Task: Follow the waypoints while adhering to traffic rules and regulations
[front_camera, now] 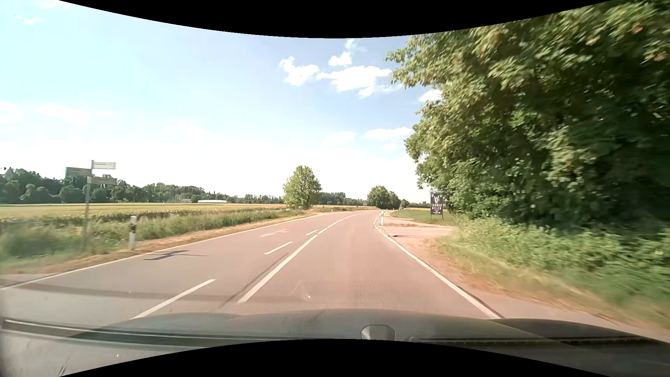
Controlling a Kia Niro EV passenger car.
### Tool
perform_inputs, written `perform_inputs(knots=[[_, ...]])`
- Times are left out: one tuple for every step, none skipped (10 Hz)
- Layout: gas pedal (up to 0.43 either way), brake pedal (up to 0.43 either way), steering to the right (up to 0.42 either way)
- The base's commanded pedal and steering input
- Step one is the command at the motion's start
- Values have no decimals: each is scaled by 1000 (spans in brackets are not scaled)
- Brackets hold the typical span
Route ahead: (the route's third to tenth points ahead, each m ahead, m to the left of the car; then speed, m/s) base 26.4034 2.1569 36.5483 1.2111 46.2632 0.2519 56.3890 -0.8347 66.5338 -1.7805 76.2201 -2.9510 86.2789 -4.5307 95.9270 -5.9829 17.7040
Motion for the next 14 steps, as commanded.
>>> perform_inputs(knots=[[268,6,-1],[260,6,0],[248,6,0],[248,6,1],[248,6,3],[248,6,5],[248,6,8],[248,6,14],[248,6,16],[268,6,16],[287,6,16],[287,6,16],[287,6,16],[287,6,16]])
